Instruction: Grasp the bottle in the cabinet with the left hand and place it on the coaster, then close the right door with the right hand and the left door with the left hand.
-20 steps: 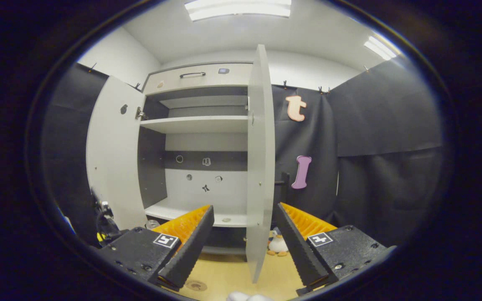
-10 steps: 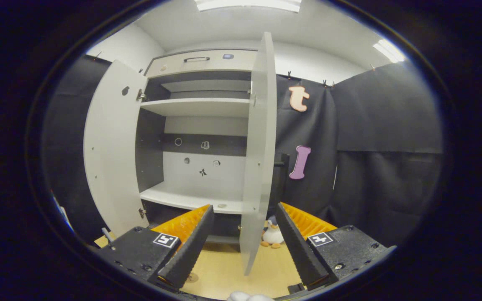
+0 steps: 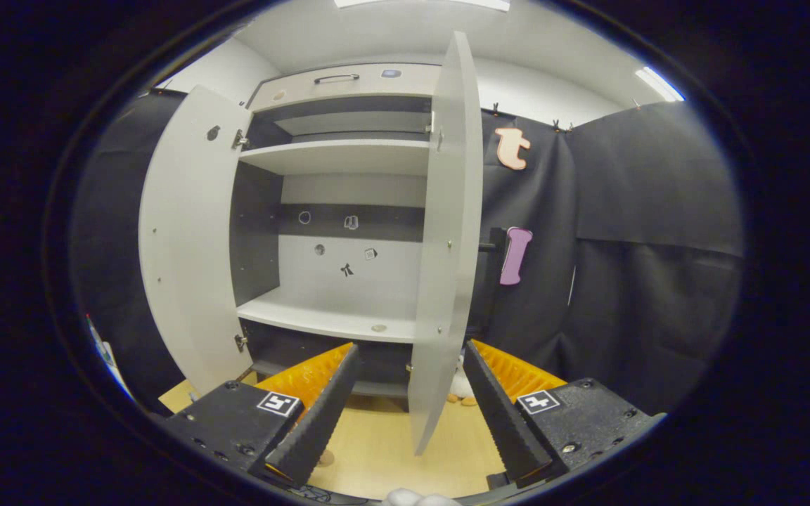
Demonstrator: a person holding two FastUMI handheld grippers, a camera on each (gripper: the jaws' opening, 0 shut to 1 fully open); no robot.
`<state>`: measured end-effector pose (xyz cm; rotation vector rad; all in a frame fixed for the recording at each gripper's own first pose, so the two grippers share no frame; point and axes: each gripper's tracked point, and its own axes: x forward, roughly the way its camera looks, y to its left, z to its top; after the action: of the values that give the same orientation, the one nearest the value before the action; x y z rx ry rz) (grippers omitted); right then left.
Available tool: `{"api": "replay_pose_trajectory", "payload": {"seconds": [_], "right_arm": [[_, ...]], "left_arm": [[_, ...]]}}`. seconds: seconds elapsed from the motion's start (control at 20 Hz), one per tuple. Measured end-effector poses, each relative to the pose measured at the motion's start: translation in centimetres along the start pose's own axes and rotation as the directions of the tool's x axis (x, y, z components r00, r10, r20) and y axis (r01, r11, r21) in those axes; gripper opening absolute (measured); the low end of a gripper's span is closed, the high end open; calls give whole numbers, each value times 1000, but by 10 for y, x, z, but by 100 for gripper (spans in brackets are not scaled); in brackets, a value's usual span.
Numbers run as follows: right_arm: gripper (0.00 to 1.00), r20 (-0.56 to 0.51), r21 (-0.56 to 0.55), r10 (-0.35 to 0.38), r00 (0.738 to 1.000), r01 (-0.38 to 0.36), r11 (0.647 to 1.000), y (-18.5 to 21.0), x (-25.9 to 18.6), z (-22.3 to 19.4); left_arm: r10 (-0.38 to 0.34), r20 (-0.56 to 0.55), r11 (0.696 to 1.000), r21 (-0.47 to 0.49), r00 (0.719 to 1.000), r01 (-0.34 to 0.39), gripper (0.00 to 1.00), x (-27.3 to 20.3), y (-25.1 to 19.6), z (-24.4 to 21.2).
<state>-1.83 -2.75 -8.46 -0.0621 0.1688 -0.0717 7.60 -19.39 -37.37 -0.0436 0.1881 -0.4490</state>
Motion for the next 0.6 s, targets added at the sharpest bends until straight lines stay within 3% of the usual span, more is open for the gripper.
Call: {"api": "replay_pose_trajectory", "payload": {"seconds": [0.1,0.4,0.5,0.6], "right_arm": [[98,-6,-7,4,1000,-4,1000,2,1,-2],[98,-9,-17,10,1000,-10,1000,4,1,-2],[98,-7,-13,11,1000,-12,1000,4,1,-1],[98,-7,-12,12,1000,-13,1000,4,0,0]], "left_arm": [[-3,-3,1000,7,1000,3,80,1,-1,-7],[-8,23,999,53,1000,7,74,-3,-3,-12],[-10,9,998,62,1000,10,80,-6,-3,-14],[-27,6,998,58,1000,27,92,-8,-6,-11]]}}
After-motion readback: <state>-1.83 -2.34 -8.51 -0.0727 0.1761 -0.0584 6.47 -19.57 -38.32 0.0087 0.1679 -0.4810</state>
